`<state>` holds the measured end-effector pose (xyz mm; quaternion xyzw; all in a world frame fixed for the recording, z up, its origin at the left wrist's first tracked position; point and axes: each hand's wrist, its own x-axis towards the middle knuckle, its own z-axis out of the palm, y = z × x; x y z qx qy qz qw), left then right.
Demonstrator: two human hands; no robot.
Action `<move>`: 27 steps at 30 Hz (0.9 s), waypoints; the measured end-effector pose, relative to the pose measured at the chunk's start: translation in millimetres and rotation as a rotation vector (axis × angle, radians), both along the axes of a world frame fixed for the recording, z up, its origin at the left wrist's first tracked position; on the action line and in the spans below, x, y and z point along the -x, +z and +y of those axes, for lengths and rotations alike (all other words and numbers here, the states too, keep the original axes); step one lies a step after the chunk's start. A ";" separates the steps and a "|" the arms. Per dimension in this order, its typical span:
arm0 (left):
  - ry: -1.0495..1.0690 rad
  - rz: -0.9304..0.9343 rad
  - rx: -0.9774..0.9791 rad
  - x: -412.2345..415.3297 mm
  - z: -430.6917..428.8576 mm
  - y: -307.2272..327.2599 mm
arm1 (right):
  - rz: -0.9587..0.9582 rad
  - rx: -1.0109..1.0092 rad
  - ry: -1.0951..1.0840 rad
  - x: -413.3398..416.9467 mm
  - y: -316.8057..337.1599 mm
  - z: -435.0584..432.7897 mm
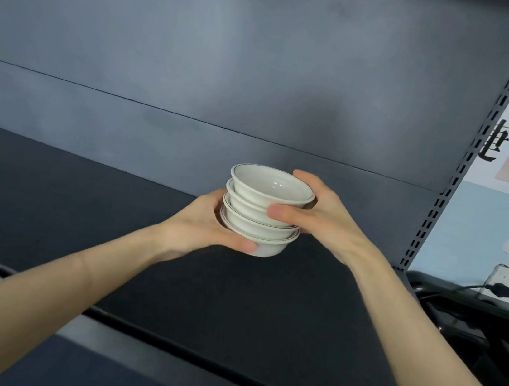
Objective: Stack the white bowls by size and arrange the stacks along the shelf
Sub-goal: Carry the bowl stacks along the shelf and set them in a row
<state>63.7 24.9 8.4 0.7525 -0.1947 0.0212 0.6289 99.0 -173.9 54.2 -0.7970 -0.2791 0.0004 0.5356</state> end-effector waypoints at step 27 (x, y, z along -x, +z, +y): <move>0.615 -0.082 -0.035 223.7 476.9 31.5 | -0.040 -0.041 0.565 134.7 37.6 517.6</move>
